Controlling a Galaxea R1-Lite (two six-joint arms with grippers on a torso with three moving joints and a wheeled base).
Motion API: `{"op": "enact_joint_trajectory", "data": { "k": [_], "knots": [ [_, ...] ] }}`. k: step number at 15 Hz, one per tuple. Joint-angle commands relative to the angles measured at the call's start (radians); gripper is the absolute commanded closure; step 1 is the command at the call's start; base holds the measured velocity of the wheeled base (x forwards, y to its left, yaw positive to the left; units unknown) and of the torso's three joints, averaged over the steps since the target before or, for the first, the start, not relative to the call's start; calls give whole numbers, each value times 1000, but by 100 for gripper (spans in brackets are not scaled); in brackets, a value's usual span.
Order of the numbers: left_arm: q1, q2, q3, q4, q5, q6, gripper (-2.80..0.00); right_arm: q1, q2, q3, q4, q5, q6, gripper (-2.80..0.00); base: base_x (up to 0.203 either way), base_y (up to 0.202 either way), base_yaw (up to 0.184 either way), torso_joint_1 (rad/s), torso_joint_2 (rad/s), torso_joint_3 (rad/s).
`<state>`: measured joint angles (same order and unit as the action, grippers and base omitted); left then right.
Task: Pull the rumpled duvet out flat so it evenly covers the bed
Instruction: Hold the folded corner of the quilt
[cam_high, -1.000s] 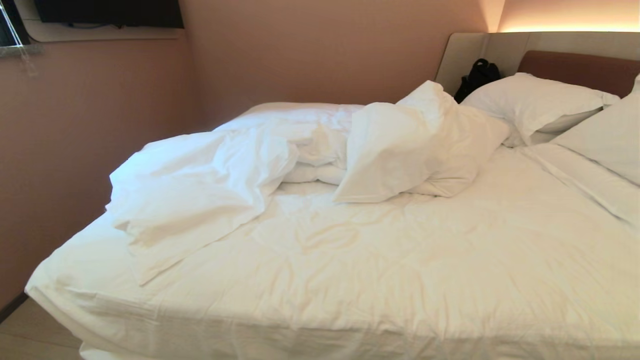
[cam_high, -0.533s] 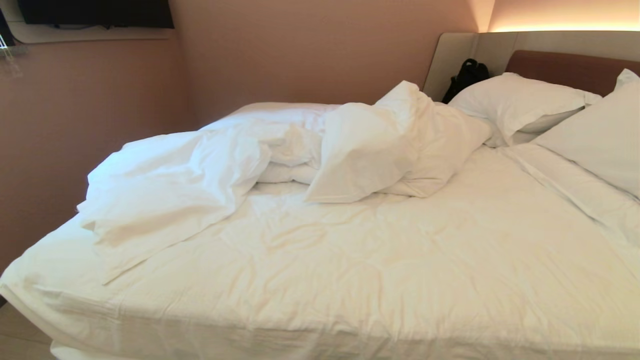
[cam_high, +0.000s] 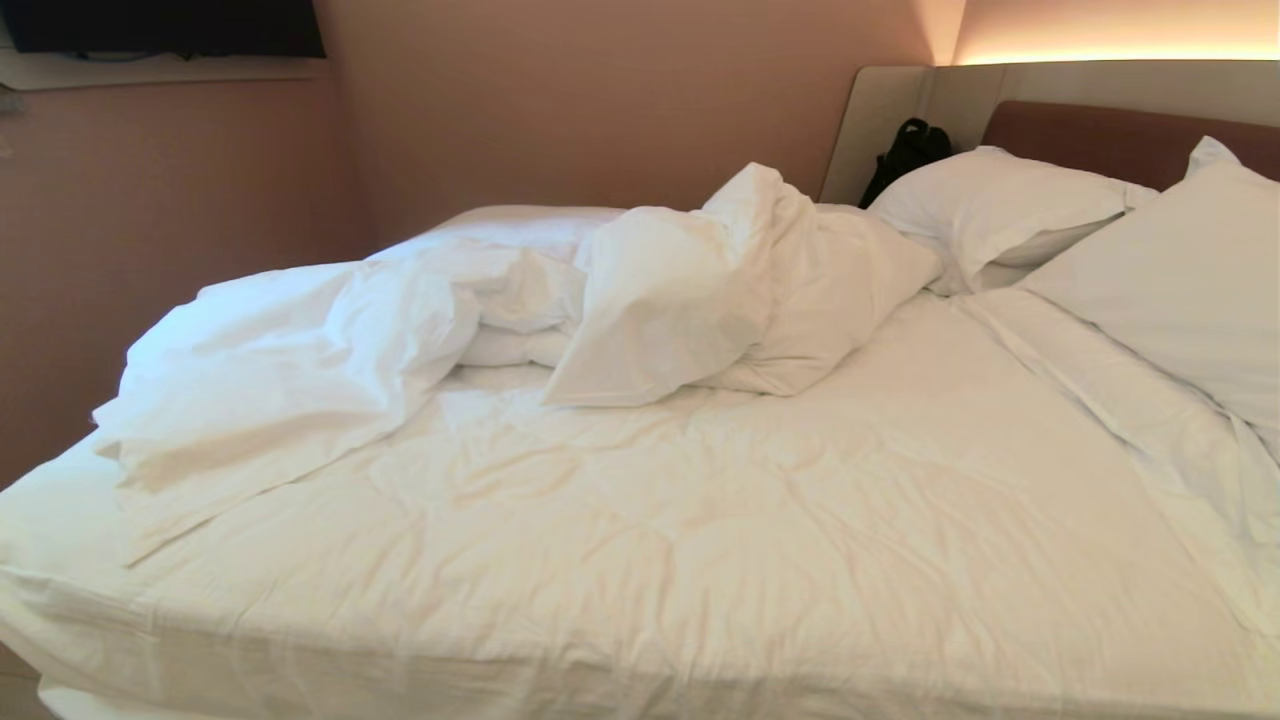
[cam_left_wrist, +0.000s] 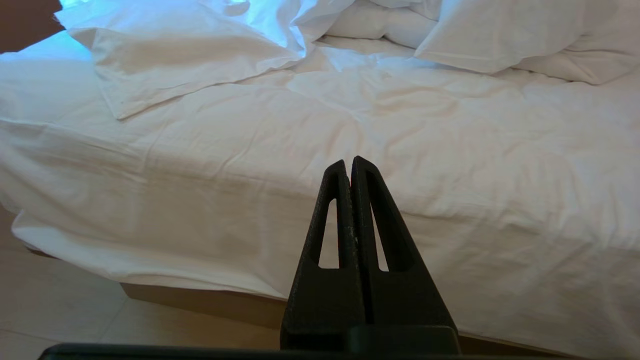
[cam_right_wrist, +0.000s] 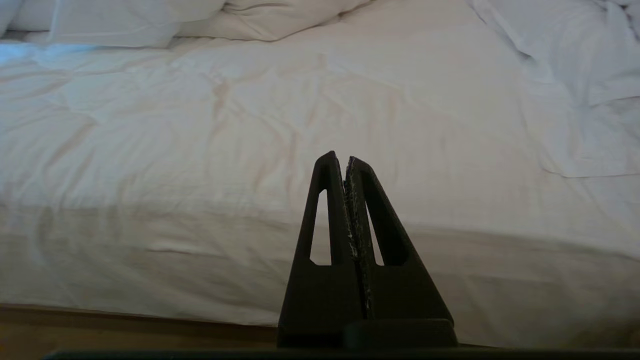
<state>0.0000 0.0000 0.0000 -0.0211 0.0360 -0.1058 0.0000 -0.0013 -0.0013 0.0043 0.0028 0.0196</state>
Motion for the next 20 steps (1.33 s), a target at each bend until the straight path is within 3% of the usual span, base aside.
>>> {"op": "enact_joint_trajectory", "data": {
  "k": [1,11,20],
  "knots": [
    [0,0,0,0,1,-2,0,0,1,0,0,0,0,0,0,-196,1,7,-2,6],
    [0,0,0,0,2,-8,0,0,1,0,0,0,0,0,0,-183,0,4,4,2],
    [0,0,0,0,2,-8,0,0,1,0,0,0,0,0,0,-7,0,0,0,0]
  ]
}}
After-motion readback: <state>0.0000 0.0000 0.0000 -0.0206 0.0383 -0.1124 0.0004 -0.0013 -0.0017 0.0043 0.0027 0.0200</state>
